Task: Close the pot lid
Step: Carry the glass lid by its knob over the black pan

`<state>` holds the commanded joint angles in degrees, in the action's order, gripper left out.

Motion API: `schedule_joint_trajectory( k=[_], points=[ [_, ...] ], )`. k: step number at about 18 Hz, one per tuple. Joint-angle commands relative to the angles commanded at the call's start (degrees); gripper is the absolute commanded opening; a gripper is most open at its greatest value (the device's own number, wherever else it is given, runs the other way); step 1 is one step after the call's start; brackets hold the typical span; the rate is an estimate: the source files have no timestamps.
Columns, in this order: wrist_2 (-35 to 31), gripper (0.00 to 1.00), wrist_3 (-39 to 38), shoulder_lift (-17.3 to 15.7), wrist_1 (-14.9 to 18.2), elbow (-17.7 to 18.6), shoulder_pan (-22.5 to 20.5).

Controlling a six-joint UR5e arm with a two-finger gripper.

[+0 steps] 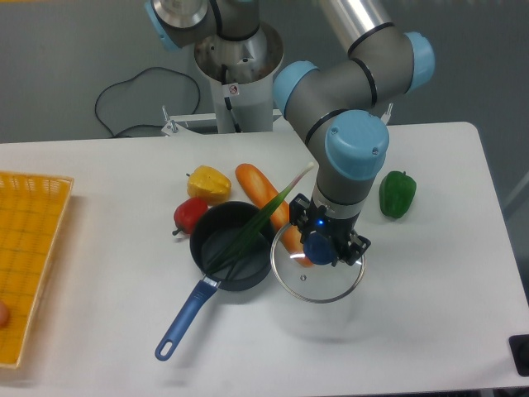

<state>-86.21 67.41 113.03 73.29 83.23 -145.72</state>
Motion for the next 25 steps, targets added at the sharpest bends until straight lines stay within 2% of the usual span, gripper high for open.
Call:
schedule_joint_trajectory(
  k=[4, 9, 17, 19, 25],
  points=[
    [-3.2, 0.64, 0.1, -0.9, 4.3, -0.4, 0.3],
    [-5.1, 0.64, 0.0, -1.6, 6.7, -0.6, 0.9],
    [-5.8, 0.64, -2.7, -1.4, 7.6, -1.1, 2.7],
    [-5.9, 0.64, -5.3, -1.5, 9.2, -2.1, 3.8],
    [-6.9, 0.64, -9.8, -1.1, 9.8, -1.6, 6.6]
  ],
)
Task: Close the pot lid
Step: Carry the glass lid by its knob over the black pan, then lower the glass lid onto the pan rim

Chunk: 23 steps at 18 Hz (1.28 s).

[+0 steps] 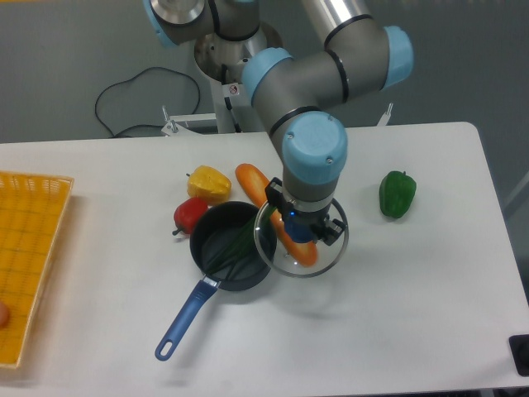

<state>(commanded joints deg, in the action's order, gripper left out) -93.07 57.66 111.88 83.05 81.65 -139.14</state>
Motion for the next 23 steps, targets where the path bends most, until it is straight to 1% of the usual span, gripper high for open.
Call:
schedule_joint_trajectory(
  k=[3, 7, 13, 15, 19, 23],
  points=[
    [-1.4, 0.64, -3.5, 0.3, 1.5, 0.1, 2.1],
    [-1.4, 0.64, -4.0, 0.2, 2.9, 0.1, 3.3],
    [-1.4, 0.64, -5.1, 0.6, 4.0, 0.2, 5.5],
    [-1.4, 0.64, -5.1, 0.7, 5.3, 0.1, 6.1],
    [-1.6, 0.64, -5.5, 1.1, 5.5, 0.6, 7.6],
    [-4.0, 0.65, -7.0, 2.0, 5.6, 0.7, 9.2]
  ],
)
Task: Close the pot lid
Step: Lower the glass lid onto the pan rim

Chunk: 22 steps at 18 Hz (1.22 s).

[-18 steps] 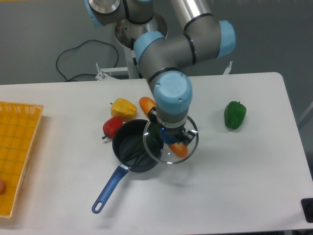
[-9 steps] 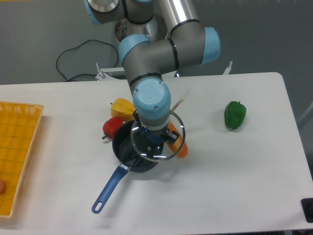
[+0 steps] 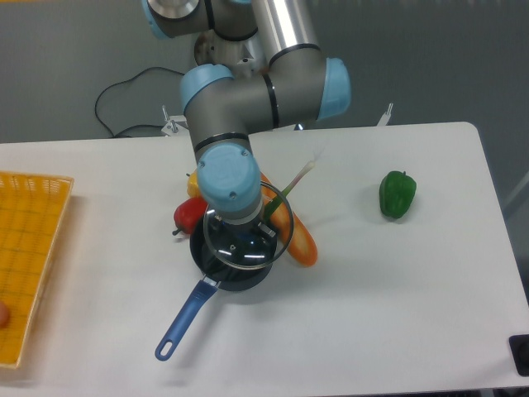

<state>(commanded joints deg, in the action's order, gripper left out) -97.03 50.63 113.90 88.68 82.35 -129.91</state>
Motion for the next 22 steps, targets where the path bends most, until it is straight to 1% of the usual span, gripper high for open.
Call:
schedule_joint_trajectory(
  k=[6, 10, 17, 22],
  points=[
    [0.4, 0.65, -0.9, 0.3, -0.5, 0.0, 0.7],
    [0.1, 0.65, -1.1, 1.1, -0.6, 0.0, 1.3],
    [0.2, 0.66, -1.5, 1.5, -0.6, 0.0, 1.3],
    [0.2, 0.69, -1.5, 1.9, -1.4, 0.0, 1.4]
  ],
)
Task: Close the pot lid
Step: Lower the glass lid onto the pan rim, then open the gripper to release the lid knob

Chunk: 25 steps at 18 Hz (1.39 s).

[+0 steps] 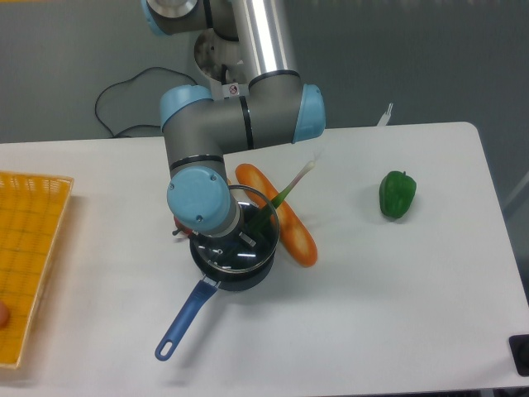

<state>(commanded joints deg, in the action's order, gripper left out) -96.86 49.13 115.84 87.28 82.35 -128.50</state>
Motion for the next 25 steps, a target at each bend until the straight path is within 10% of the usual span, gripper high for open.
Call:
schedule_joint_trajectory(
  k=[25],
  points=[
    [-0.2, 0.93, 0.2, -0.8, 0.1, -0.6, -0.1]
  ],
)
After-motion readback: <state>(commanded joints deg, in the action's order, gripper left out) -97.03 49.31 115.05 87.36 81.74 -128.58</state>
